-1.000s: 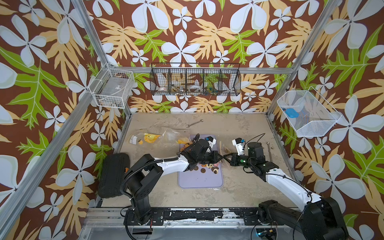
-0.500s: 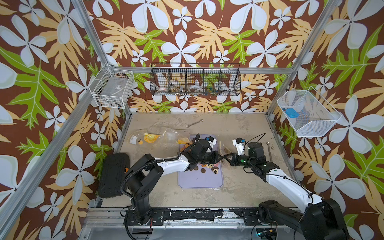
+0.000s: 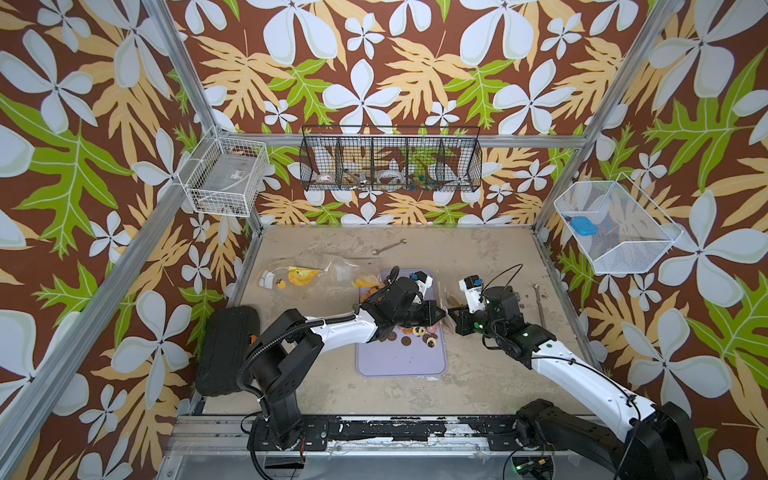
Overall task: Pour cookies out of the ziploc bag
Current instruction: Open the ziploc bag at the center of the board.
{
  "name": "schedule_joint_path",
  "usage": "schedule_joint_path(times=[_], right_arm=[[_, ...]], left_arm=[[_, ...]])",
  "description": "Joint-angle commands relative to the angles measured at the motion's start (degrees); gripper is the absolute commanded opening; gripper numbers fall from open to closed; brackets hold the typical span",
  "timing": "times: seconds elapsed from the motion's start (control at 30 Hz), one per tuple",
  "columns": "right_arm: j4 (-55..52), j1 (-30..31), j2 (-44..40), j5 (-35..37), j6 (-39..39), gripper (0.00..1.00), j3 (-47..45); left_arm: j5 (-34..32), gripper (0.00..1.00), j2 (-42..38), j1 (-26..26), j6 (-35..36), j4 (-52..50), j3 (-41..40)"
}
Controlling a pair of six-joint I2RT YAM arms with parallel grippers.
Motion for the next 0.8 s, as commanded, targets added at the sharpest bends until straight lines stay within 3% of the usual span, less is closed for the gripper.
schedule_joint_path(times=[0.0,0.63,0.77], right_arm=[[0.26,0.47,-0.1,8.34,-2.36,0.0,0.4],[-1.6,1.5,-0.67,22.07,-1.22,0.0,2.93],[-2.24,0.03,-0.92,22.05,-0.76,0.0,3.83]], left_arm=[[-0.05,0.0,-0.51,0.0,0.23,-0.64,0.36],[-0.01,0.0,-0.42,0.63,0.51,-2.04,0.59],[-0.04,0.0,-0.68,0.79,0.71,-2.31,0.38]])
